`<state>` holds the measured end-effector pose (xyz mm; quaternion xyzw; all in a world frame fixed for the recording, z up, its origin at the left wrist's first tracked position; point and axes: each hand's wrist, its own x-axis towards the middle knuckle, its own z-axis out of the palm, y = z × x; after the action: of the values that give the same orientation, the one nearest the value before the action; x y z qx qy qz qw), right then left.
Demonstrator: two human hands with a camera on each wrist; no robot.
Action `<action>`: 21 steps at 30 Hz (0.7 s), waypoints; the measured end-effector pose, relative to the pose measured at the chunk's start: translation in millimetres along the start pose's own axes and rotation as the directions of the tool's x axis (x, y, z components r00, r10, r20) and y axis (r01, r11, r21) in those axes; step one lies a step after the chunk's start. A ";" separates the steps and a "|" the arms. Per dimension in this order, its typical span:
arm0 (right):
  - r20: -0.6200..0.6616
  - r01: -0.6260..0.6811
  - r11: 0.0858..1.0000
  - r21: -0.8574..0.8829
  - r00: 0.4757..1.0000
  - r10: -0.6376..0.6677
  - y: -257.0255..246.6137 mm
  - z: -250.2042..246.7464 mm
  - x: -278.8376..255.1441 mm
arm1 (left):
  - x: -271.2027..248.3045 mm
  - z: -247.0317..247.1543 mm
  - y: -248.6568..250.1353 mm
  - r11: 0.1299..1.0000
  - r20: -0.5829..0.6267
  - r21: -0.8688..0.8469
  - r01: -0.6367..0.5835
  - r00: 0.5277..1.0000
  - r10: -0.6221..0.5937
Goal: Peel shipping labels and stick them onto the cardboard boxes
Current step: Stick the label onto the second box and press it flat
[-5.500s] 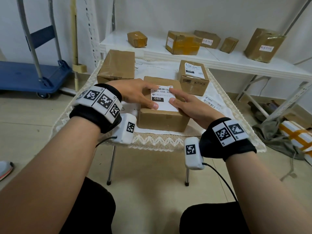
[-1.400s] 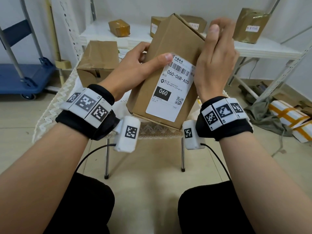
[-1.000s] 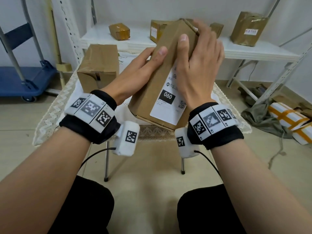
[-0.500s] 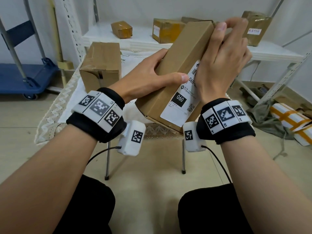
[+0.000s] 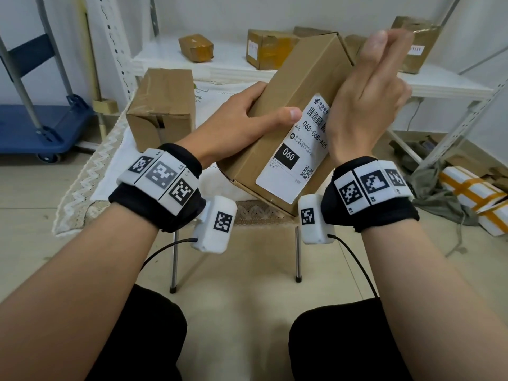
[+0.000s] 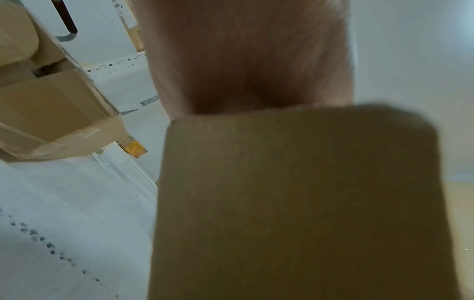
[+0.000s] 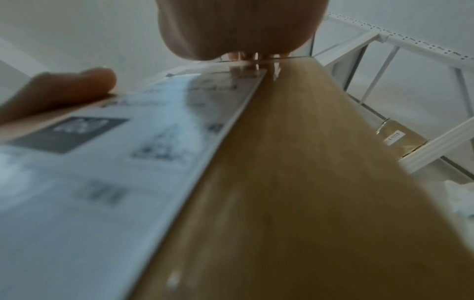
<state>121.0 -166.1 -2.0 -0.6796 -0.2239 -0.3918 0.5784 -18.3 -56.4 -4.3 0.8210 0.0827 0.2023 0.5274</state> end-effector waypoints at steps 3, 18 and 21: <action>0.128 0.023 1.000 0.008 0.991 -0.024 -11.8 0.9 -13.6 | 0.9 -1.9 -2.5 1.000 -0.024 -0.019 0.016 1.000 -0.017; 0.090 0.030 0.992 -0.124 0.996 -0.019 -16.8 2.1 -8.6 | -3.2 -3.8 -0.5 0.999 0.033 0.041 -0.023 0.999 0.021; 0.077 0.029 0.991 -0.131 0.997 -0.018 -13.0 4.3 -5.8 | -2.6 -4.2 0.4 0.998 0.033 0.050 -0.029 0.999 0.027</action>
<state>108.9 -158.1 1.2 -0.7282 -0.2272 -0.3865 0.5185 -22.5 -54.0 -3.1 0.8385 0.0676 0.1940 0.5047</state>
